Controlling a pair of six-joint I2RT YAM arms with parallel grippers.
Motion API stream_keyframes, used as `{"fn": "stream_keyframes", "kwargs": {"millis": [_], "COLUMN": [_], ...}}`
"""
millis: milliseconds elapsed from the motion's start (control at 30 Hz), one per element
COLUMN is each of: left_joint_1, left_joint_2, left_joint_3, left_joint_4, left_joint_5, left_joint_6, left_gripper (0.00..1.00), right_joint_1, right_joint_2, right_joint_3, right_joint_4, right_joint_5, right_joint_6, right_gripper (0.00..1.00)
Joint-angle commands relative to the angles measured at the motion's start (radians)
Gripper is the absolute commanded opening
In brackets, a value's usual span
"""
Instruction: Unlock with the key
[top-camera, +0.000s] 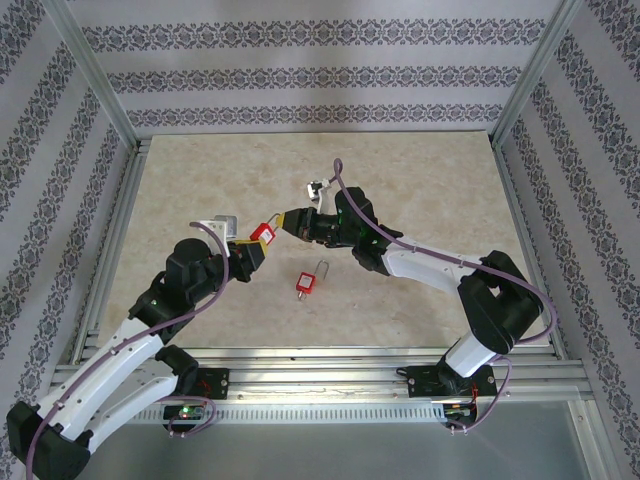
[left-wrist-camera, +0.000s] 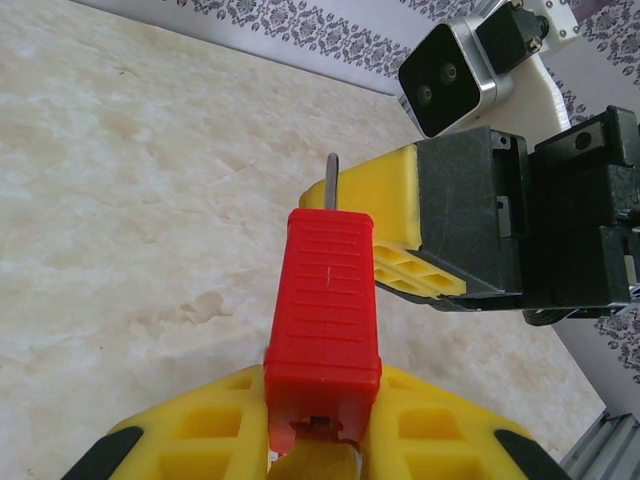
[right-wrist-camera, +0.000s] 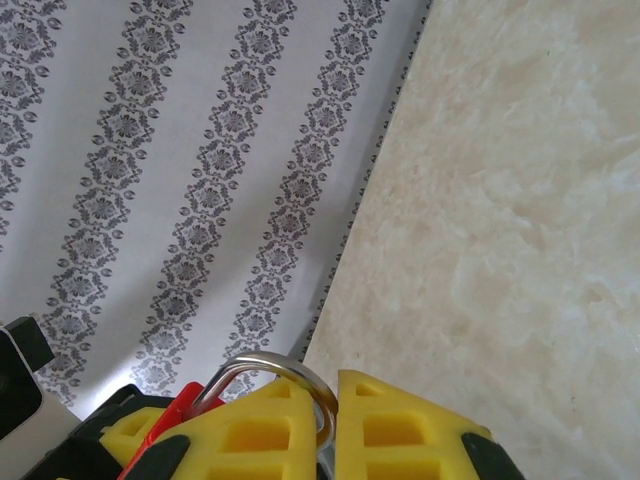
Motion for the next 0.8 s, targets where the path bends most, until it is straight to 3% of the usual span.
{"fn": "stream_keyframes", "kwargs": {"millis": [0, 767], "left_joint_1": [0.01, 0.01], "left_joint_2": [-0.047, -0.112], "left_joint_3": [-0.009, -0.035], "left_joint_4": [0.019, -0.042], "left_joint_5": [0.001, -0.019], "left_joint_6": [-0.003, 0.022], "left_gripper": [0.0, 0.0], "right_joint_1": [-0.039, -0.115], "right_joint_2": [0.017, -0.024], "right_joint_3": [-0.008, -0.049], "right_joint_4": [0.02, 0.038], "right_joint_5": [0.037, 0.031], "right_joint_6": [0.016, 0.069], "right_gripper": [0.07, 0.0]}}
